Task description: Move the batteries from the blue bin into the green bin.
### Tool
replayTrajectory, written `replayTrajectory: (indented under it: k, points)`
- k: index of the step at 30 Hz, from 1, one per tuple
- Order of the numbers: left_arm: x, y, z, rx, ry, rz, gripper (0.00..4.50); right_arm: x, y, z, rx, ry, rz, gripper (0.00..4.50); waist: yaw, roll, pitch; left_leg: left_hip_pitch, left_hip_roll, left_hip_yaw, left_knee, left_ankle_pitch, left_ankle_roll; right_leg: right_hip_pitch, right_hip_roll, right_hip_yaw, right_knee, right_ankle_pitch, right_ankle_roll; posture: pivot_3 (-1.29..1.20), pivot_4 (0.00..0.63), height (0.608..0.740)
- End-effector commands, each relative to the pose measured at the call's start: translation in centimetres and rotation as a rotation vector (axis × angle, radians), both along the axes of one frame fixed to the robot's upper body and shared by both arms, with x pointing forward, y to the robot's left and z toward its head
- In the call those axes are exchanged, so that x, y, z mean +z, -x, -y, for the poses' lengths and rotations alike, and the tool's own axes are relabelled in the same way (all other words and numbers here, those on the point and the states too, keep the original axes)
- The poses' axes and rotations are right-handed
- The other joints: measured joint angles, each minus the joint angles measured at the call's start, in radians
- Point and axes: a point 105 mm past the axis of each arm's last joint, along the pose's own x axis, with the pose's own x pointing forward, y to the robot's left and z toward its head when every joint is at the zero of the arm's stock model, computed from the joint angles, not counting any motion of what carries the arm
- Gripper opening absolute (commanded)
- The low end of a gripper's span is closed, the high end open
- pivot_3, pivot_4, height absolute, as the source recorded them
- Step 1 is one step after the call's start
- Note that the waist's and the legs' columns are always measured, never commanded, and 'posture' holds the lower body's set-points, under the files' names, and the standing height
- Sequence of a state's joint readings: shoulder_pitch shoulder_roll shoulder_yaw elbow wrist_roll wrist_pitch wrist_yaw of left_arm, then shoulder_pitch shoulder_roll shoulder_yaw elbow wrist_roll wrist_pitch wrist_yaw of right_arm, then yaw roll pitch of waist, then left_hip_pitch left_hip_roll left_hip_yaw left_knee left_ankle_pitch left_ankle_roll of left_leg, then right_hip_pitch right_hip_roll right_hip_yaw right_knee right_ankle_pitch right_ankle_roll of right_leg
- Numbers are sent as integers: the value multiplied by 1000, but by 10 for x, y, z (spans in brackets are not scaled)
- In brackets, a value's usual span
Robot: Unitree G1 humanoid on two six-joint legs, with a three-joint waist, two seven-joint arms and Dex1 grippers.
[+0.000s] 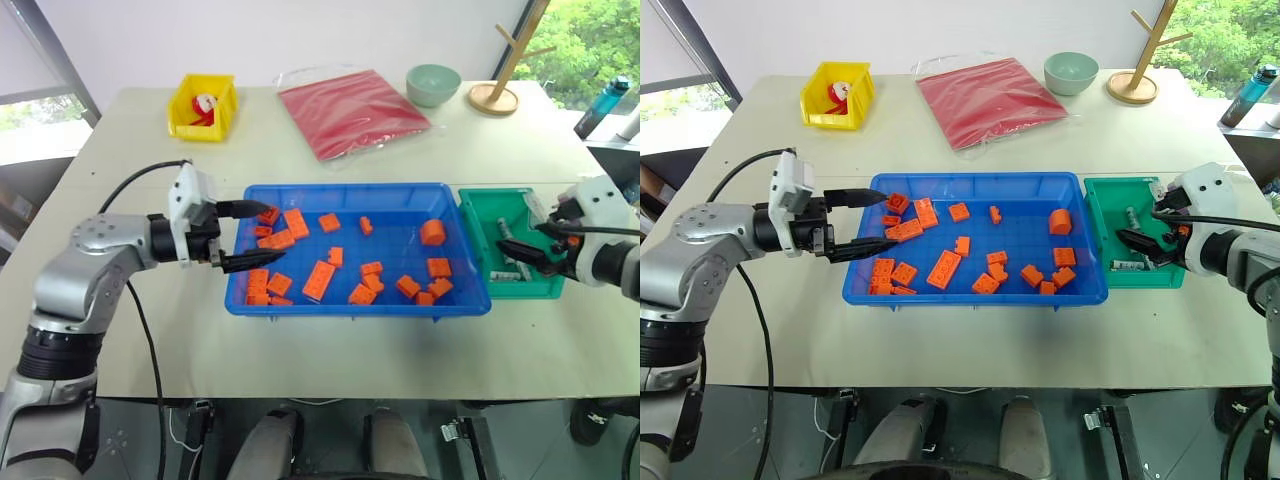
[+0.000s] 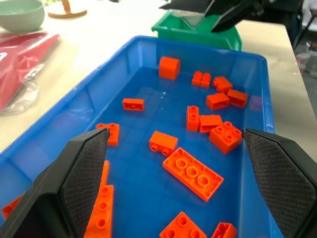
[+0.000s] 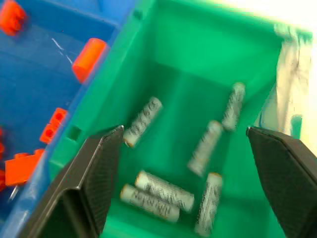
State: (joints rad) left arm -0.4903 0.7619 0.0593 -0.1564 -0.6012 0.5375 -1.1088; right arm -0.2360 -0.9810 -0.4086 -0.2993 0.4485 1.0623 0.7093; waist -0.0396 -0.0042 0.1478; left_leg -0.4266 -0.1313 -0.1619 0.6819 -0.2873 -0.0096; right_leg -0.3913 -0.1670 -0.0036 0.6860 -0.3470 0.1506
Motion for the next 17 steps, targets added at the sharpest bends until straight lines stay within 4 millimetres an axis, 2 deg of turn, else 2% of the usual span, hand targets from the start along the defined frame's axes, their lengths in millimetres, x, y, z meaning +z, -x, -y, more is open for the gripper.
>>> replayTrajectory:
  k: [1, 3, 7, 11, 14, 17]
  points:
    - [21, -1, -17, 44, 10, 51, 4500, 31, 16, 9, 178, 42, 105, 3796, 3, 0, 0, 0, 0, 0, 0, 0, 0, 0, 0, 0, 0, 0, 0, 0, 150, 717]
    - [23, 0, -25, 54, 3, 47, 4500, 35, 25, 16, 247, 55, 103, 3796, 4, 0, 0, 0, -1, 0, 0, 0, 0, 1, 0, 0, -1, 0, 0, 0, 150, 717]
    - [36, 5, -61, 91, -63, 22, 4500, 41, 48, 53, 356, 136, 3, 3796, -3, 0, 0, 1, 0, 0, 0, 0, 0, 1, 1, 0, -1, 0, 0, 0, 150, 717]
    - [40, 6, -84, 130, -125, 24, 4500, 38, 56, 73, 387, 149, -54, 3796, -6, 1, 0, 2, 1, 1, -1, 0, 0, 1, 1, -1, -2, 0, 0, 0, 150, 717]
    - [39, 6, -92, 150, -128, 20, 4500, 30, 55, 76, 403, 149, -57, 3796, -6, 1, 0, 3, 2, 1, -1, 0, 0, 2, 1, -1, -2, 0, 0, 0, 150, 717]
    - [40, 7, -93, 162, -128, 36, 4500, 23, 48, 68, 427, 149, -41, 3796, -6, 1, 0, 2, 2, 2, -1, 0, 0, 1, 0, 0, -2, 0, 0, 0, 150, 717]
